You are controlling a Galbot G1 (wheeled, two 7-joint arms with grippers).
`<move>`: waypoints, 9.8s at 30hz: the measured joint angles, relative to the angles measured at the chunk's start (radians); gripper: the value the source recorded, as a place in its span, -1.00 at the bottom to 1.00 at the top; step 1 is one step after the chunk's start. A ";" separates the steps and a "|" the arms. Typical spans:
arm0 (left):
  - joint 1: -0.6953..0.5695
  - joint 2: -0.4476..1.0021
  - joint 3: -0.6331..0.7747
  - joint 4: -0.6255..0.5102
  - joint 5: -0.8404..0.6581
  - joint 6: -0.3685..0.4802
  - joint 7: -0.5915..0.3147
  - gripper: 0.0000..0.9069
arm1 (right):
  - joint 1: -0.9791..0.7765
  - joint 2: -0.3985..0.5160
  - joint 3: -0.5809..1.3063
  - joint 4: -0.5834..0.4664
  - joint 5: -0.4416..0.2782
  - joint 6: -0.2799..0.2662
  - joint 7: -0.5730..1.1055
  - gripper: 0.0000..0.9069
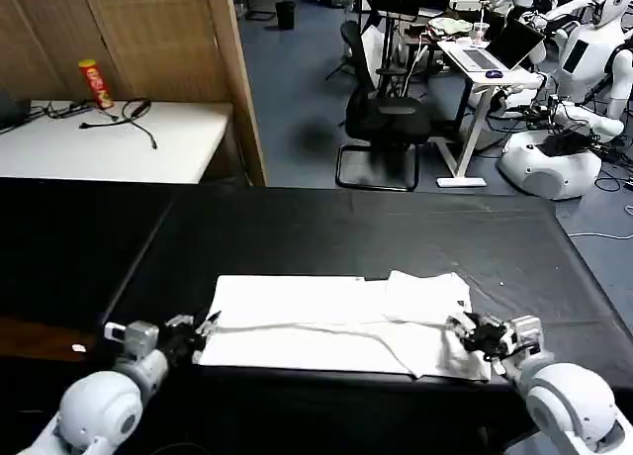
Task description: Fold and organize the clothes.
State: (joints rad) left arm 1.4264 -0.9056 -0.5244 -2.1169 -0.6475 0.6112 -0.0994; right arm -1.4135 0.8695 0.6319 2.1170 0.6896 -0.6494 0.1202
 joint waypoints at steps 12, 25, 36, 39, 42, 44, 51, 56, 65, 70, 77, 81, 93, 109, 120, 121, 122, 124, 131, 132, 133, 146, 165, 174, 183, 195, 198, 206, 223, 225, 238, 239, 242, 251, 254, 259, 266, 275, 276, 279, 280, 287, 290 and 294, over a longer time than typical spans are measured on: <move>-0.209 -0.120 0.067 0.154 -0.082 -0.031 -0.004 0.94 | 0.222 0.143 -0.100 -0.233 -0.089 0.073 0.026 0.94; -0.283 -0.185 0.091 0.305 -0.141 -0.021 0.003 -1.00 | 0.310 0.225 -0.140 -0.398 -0.110 0.074 0.006 -0.74; -0.304 -0.202 0.095 0.361 -0.063 -0.041 -0.003 -1.00 | 0.305 0.242 -0.138 -0.402 -0.125 0.086 0.004 -0.91; -0.310 -0.207 0.096 0.372 -0.028 -0.059 0.003 -1.00 | 0.311 0.250 -0.137 -0.412 -0.149 0.107 0.004 -0.96; -0.322 -0.213 0.104 0.385 0.022 -0.081 0.008 -1.00 | 0.320 0.260 -0.136 -0.424 -0.173 0.130 0.012 -0.98; -0.332 -0.217 0.107 0.394 0.049 -0.088 0.010 -1.00 | 0.329 0.266 -0.137 -0.434 -0.183 0.144 0.010 -0.98; -0.335 -0.221 0.101 0.378 0.073 -0.086 0.034 0.94 | 0.324 0.255 -0.120 -0.432 -0.169 0.151 -0.071 0.94; -0.311 -0.203 0.081 0.337 0.094 -0.096 0.037 0.94 | 0.281 0.225 -0.086 -0.364 -0.148 0.159 -0.092 0.94; -0.233 -0.200 0.020 0.259 0.128 -0.129 0.037 0.94 | 0.179 0.197 -0.017 -0.186 -0.122 0.159 -0.089 0.94; -0.139 -0.241 0.006 0.207 0.176 -0.148 0.054 0.94 | 0.148 0.203 -0.010 -0.129 -0.122 0.158 -0.089 0.94; -0.057 -0.309 0.000 0.193 0.195 -0.162 0.056 0.94 | 0.125 0.203 -0.006 -0.088 -0.122 0.160 -0.087 0.94; -0.054 -0.334 -0.004 0.212 0.180 -0.171 0.053 -1.00 | 0.117 0.208 -0.006 -0.074 -0.126 0.166 -0.088 0.94; -0.038 -0.358 -0.014 0.210 0.174 -0.159 0.049 -1.00 | 0.124 0.214 -0.007 -0.073 -0.138 0.183 -0.104 0.94; -0.052 -0.099 -0.140 0.274 0.376 -0.250 0.094 -1.00 | 0.133 0.240 -0.010 -0.098 -0.147 0.186 -0.102 0.94; -0.040 -0.064 -0.103 0.186 0.358 -0.191 0.065 -1.00 | 0.110 0.259 -0.001 -0.084 -0.173 0.190 -0.102 0.94; -0.041 -0.081 -0.086 0.169 0.350 -0.184 0.060 -1.00 | 0.106 0.259 0.003 -0.083 -0.175 0.192 -0.102 0.94; -0.044 -0.099 -0.068 0.154 0.344 -0.178 0.053 -1.00 | 0.099 0.260 0.007 -0.080 -0.177 0.193 -0.102 0.94; -0.053 -0.137 -0.020 0.121 0.327 -0.166 0.036 -1.00 | 0.090 0.262 0.013 -0.077 -0.179 0.194 -0.103 0.94; -0.102 -0.272 0.161 0.080 0.220 -0.135 -0.013 -1.00 | 0.062 0.267 0.031 -0.068 -0.190 0.194 -0.103 0.94; -0.112 -0.294 0.186 0.080 0.212 -0.133 -0.016 -1.00 | 0.060 0.267 0.032 -0.068 -0.191 0.194 -0.103 0.94; -0.120 -0.315 0.208 0.082 0.208 -0.133 -0.017 -1.00 | 0.059 0.267 0.034 -0.068 -0.192 0.194 -0.103 0.94; -0.216 -0.503 0.395 0.125 0.148 -0.129 -0.019 -1.00 | 0.043 0.276 0.027 -0.077 -0.216 0.199 -0.111 0.94; -0.189 -0.623 0.398 0.153 0.169 -0.167 0.004 0.94 | 0.112 0.227 -0.134 -0.084 -0.218 0.192 -0.164 0.94; -0.150 -0.445 0.217 0.105 0.235 -0.225 0.016 0.94 | 0.241 0.243 -0.383 -0.158 -0.324 0.191 -0.194 0.94; -0.115 -0.397 0.118 0.127 0.280 -0.242 0.024 0.94 | 0.396 0.309 -0.529 -0.305 -0.460 0.161 -0.171 0.94; -0.114 -0.392 0.075 0.180 0.252 -0.253 0.049 0.94 | 0.334 0.360 -0.389 -0.280 -0.499 0.184 -0.060 0.94; -0.111 -0.401 0.075 0.195 0.238 -0.254 0.055 0.94 | 0.293 0.371 -0.322 -0.241 -0.455 0.184 -0.052 0.94; -0.107 -0.420 0.075 0.232 0.172 -0.252 0.067 0.87 | 0.214 0.359 -0.186 -0.153 -0.345 0.186 -0.060 0.94; -0.112 -0.444 0.041 0.272 -0.070 -0.217 0.052 -1.00 | 0.171 0.355 -0.120 -0.104 -0.336 0.217 -0.079 0.94; -0.110 -0.439 0.037 0.262 -0.054 -0.212 0.051 -1.00 | 0.170 0.353 -0.114 -0.103 -0.333 0.217 -0.079 0.94; -0.075 -0.139 -0.121 0.122 0.132 -0.208 0.041 -1.00 | 0.177 0.363 -0.110 -0.122 -0.332 0.216 -0.079 0.94; -0.068 -0.100 -0.147 0.111 0.131 -0.208 0.041 -1.00 | 0.179 0.365 -0.113 -0.123 -0.332 0.216 -0.079 0.94; -0.054 -0.005 -0.216 0.073 0.142 -0.200 0.029 -1.00 | 0.184 0.373 -0.121 -0.125 -0.332 0.216 -0.080 0.94; -0.081 0.042 -0.166 -0.062 0.207 -0.155 -0.034 -1.00 | 0.166 0.380 -0.120 -0.120 -0.339 0.218 -0.081 0.94; -0.095 -0.001 -0.063 -0.062 0.234 -0.166 -0.042 -1.00 | 0.153 0.379 -0.117 -0.112 -0.342 0.218 -0.085 0.94; -0.141 -0.123 0.134 0.005 0.276 -0.160 -0.057 0.94 | 0.131 0.372 -0.122 -0.094 -0.331 0.207 -0.089 0.94; -0.178 -0.294 0.317 0.035 0.332 -0.170 0.009 0.94 | 0.136 0.336 -0.155 -0.076 -0.172 0.127 -0.085 0.94; -0.162 -0.291 0.304 0.016 0.349 -0.242 0.035 0.94 | 0.195 0.339 -0.293 -0.113 -0.097 0.075 -0.076 0.94; -0.159 -0.286 0.296 0.013 0.349 -0.245 0.033 0.94 | 0.210 0.347 -0.318 -0.126 -0.103 0.075 -0.076 0.94; -0.140 -0.268 0.269 0.005 0.357 -0.256 0.032 0.94 | 0.259 0.382 -0.390 -0.174 -0.122 0.075 -0.078 0.94; -0.134 -0.265 0.262 0.004 0.362 -0.259 0.031 0.94 | 0.277 0.395 -0.414 -0.194 -0.129 0.076 -0.080 0.94; -0.077 -0.267 0.207 0.003 0.387 -0.276 0.029 0.94 | 0.382 0.482 -0.531 -0.335 -0.160 0.090 -0.094 0.61; -0.058 -0.267 0.185 0.000 0.388 -0.280 0.028 0.94 | 0.418 0.515 -0.555 -0.392 -0.176 0.101 -0.105 -0.01; -0.036 -0.265 0.161 -0.002 0.388 -0.290 0.028 0.94 | 0.438 0.538 -0.568 -0.437 -0.181 0.113 -0.119 -0.83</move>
State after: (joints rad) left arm 1.3907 -1.1706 -0.3629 -2.1193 -0.2595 0.3216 -0.0717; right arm -0.9754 1.4072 0.0643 1.6795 0.5086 -0.5367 0.0017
